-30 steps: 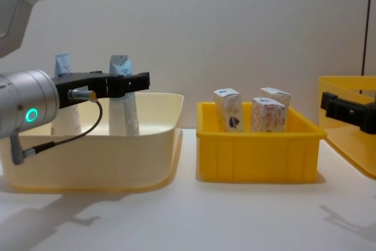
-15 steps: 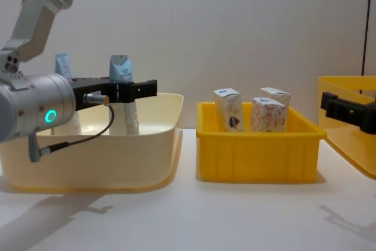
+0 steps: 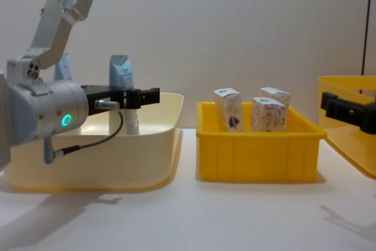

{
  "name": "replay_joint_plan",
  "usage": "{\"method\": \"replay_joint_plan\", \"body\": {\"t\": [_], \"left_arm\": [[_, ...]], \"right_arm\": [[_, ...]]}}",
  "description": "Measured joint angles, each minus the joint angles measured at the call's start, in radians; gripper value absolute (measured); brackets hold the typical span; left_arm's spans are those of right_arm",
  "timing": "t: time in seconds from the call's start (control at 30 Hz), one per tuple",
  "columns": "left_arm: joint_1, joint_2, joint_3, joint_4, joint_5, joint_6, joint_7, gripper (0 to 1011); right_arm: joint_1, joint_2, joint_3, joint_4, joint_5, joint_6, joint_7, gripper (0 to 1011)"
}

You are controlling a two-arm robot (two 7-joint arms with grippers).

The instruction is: Bimanual collaborative sorting of washing and personal care products

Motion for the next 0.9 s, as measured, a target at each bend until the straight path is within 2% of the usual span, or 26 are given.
{"method": "replay_joint_plan", "body": {"t": [0.3,0.5,0.6,0.63,0.67,0.77,0.9], "left_arm": [[-0.015,-0.012,0.002,0.027,0.008,-0.001,0.005,691],[-0.021,-0.016,0.003,0.038,0.01,-0.002,0.007,470],[-0.023,-0.018,0.003,0.042,0.011,-0.003,0.007,413],[-0.023,-0.018,0.003,0.042,0.012,-0.003,0.007,349],[-0.023,-0.018,0.003,0.042,0.012,-0.003,0.007,349],[-0.023,-0.018,0.003,0.042,0.012,-0.005,0.002,267],[-0.024,-0.017,0.002,0.039,0.011,-0.011,-0.014,248]], "right_arm": [[0.0,0.0,0.0,0.0,0.0,0.0,0.0,1002],[0.0,0.0,0.0,0.0,0.0,0.0,0.0,1002],[0.0,0.0,0.0,0.0,0.0,0.0,0.0,1002],[0.0,0.0,0.0,0.0,0.0,0.0,0.0,1003],[0.0,0.0,0.0,0.0,0.0,0.0,0.0,1003],[0.0,0.0,0.0,0.0,0.0,0.0,0.0,1002],[0.0,0.0,0.0,0.0,0.0,0.0,0.0,1002]]}}
